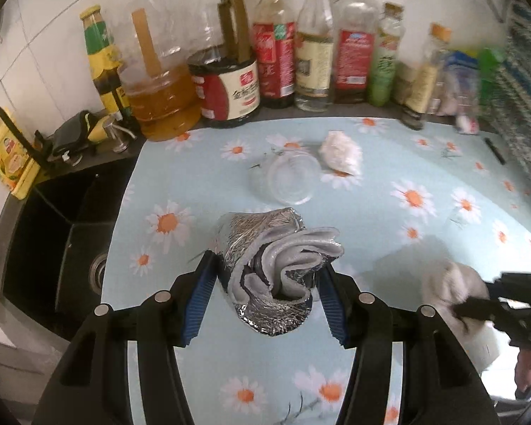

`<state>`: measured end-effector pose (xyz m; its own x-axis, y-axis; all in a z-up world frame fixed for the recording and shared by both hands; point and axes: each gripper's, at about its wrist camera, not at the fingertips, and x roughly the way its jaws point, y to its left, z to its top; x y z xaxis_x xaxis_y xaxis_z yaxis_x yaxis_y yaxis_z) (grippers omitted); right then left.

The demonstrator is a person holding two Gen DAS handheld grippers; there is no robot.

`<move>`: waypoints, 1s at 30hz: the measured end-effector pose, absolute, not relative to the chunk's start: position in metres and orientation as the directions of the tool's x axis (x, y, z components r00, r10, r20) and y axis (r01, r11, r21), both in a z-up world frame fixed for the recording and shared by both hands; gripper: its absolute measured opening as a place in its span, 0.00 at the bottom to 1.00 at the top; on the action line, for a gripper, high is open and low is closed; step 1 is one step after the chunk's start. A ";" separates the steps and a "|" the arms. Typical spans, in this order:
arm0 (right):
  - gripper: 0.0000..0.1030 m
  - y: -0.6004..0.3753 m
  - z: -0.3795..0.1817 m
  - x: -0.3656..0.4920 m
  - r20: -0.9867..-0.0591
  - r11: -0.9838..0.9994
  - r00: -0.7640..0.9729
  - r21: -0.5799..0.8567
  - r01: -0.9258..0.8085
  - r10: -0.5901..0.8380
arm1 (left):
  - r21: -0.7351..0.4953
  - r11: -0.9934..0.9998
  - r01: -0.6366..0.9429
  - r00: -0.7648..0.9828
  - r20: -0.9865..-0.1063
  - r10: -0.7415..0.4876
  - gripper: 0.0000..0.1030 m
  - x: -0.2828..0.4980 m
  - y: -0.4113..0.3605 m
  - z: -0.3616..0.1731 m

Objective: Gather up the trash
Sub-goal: 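Carry the foil cup and knitted cloth down over the black bin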

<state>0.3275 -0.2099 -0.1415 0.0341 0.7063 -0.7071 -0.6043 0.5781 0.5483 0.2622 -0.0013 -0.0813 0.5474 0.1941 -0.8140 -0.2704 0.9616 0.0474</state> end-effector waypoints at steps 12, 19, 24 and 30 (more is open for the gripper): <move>0.30 -0.175 -0.112 0.241 -0.715 0.625 0.096 0.526 -0.577 0.692 | -0.100 0.978 -0.185 0.676 -0.735 0.053 0.52 0.154 0.018 -0.055; 0.30 -0.162 -0.103 0.199 -0.712 0.643 0.130 0.521 -0.561 0.690 | -0.178 0.971 -0.157 0.708 -0.706 -0.015 0.52 0.104 0.036 -0.056; 0.30 -0.156 -0.100 0.170 -0.716 0.660 0.151 0.513 -0.549 0.682 | -0.232 0.964 -0.130 0.720 -0.691 -0.069 0.52 0.075 0.044 -0.060; 0.30 -0.151 -0.102 0.142 -0.729 0.677 0.158 0.501 -0.539 0.666 | -0.287 0.953 -0.097 0.692 -0.708 -0.143 0.52 0.049 0.046 -0.078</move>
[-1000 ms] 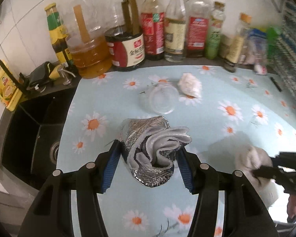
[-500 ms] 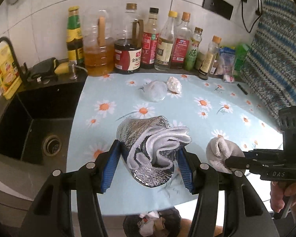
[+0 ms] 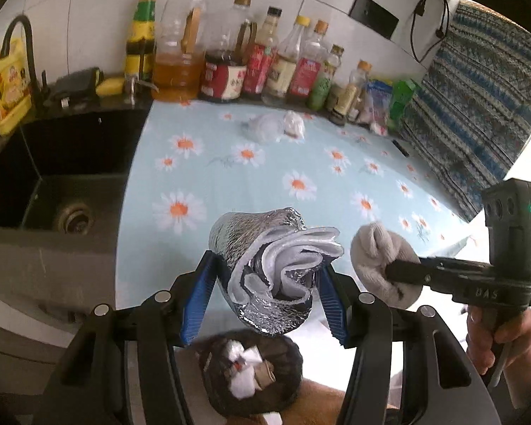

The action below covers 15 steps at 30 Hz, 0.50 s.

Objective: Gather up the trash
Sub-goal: 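Carry the foil cup and knitted cloth down over the black bin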

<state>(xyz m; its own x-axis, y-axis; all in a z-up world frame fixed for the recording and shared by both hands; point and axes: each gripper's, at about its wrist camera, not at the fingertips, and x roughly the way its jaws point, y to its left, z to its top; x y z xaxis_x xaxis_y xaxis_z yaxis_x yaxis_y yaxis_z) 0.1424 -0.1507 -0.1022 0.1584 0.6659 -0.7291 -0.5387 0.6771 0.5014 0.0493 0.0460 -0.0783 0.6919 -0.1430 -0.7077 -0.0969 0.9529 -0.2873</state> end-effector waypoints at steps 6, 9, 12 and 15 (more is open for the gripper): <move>0.30 -0.152 -0.112 0.117 -0.752 0.696 0.148 0.491 -0.524 0.643 | -0.304 0.947 -0.103 0.668 -0.726 -0.160 0.52 0.021 0.050 -0.087; 0.30 -0.153 -0.117 0.105 -0.758 0.700 0.143 0.490 -0.519 0.636 | -0.315 0.943 -0.106 0.656 -0.735 -0.172 0.52 0.010 0.052 -0.091; 0.30 -0.154 -0.123 0.097 -0.762 0.711 0.143 0.495 -0.500 0.631 | -0.338 0.935 -0.106 0.636 -0.746 -0.197 0.52 0.003 0.051 -0.100; 0.31 -0.156 -0.131 0.090 -0.765 0.717 0.135 0.505 -0.480 0.629 | -0.357 0.926 -0.120 0.605 -0.766 -0.216 0.52 -0.003 0.049 -0.113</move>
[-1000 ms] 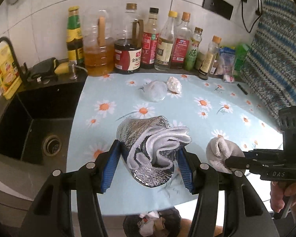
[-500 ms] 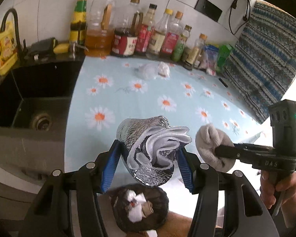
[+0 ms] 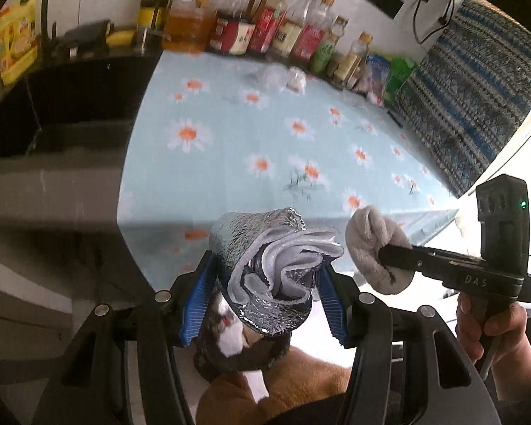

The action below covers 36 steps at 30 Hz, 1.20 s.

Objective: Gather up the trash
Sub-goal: 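Carry the foil cup and knitted cloth down over the black bin, then open both grippers over the bin to drop foil cup and cloth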

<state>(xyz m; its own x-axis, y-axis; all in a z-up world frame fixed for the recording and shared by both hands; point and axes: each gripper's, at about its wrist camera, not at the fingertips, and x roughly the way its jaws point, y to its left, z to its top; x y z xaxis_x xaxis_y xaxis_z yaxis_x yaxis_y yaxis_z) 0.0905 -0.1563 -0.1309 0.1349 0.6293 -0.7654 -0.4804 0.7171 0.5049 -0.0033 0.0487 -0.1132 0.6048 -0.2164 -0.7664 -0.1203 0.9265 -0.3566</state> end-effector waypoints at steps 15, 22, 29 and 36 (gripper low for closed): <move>0.31 -0.154 -0.197 0.071 -0.841 0.771 0.049 0.469 -0.431 0.539 | -0.406 0.907 -0.111 0.423 -0.845 -0.327 0.52 -0.012 0.020 -0.186; 0.31 -0.155 -0.218 0.071 -0.854 0.782 0.014 0.470 -0.409 0.521 | -0.409 0.906 -0.109 0.368 -0.864 -0.345 0.52 -0.008 0.011 -0.208; 0.34 -0.150 -0.225 0.074 -0.854 0.775 -0.012 0.478 -0.412 0.520 | -0.408 0.903 -0.134 0.341 -0.875 -0.344 0.52 -0.003 0.011 -0.218; 0.34 -0.150 -0.223 0.079 -0.853 0.773 -0.008 0.477 -0.419 0.522 | -0.398 0.907 -0.137 0.332 -0.881 -0.337 0.52 0.004 0.008 -0.217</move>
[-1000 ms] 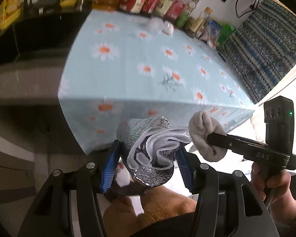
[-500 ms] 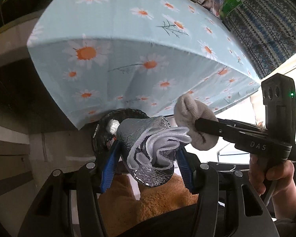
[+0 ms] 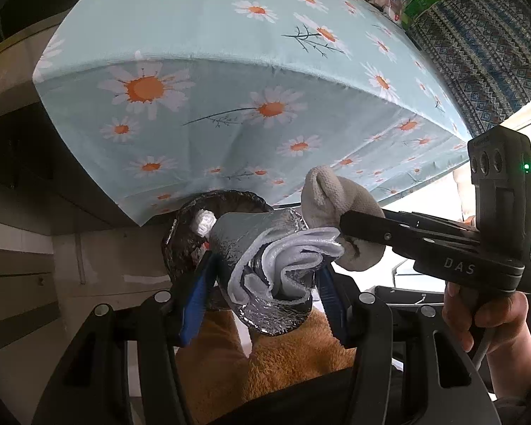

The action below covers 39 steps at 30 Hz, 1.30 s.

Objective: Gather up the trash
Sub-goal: 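Open both grippers over the bin to drop foil cup and cloth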

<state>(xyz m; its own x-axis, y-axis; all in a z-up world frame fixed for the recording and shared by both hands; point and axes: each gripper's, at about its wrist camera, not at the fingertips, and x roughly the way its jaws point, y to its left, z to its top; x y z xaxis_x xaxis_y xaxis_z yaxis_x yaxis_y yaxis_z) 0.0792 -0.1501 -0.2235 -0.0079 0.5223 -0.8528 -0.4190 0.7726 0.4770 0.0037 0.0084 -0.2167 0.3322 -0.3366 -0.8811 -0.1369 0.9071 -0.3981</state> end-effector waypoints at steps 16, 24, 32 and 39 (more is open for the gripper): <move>0.55 -0.160 -0.223 0.095 -0.837 0.776 -0.013 0.513 -0.368 0.547 | -0.396 0.902 -0.170 0.274 -0.899 -0.342 0.64 0.021 0.011 -0.226; 0.57 -0.160 -0.223 0.098 -0.846 0.785 -0.011 0.499 -0.368 0.533 | -0.390 0.902 -0.185 0.258 -0.905 -0.338 0.64 0.024 0.015 -0.230; 0.57 -0.157 -0.209 0.102 -0.854 0.787 0.007 0.476 -0.393 0.520 | -0.397 0.902 -0.171 0.280 -0.897 -0.342 0.64 0.026 0.015 -0.221; 0.58 -0.156 -0.177 0.105 -0.849 0.789 0.074 0.449 -0.419 0.523 | -0.397 0.912 -0.103 0.333 -0.878 -0.344 0.64 0.030 0.013 -0.191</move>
<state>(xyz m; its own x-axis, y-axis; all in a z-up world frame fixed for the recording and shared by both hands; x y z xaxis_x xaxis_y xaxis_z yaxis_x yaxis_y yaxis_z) 0.1054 -0.1560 -0.1770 0.0741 0.5228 -0.8492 -0.4185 0.7892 0.4494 0.0296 0.0129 -0.1913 0.3325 -0.3443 -0.8780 -0.1028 0.9122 -0.3967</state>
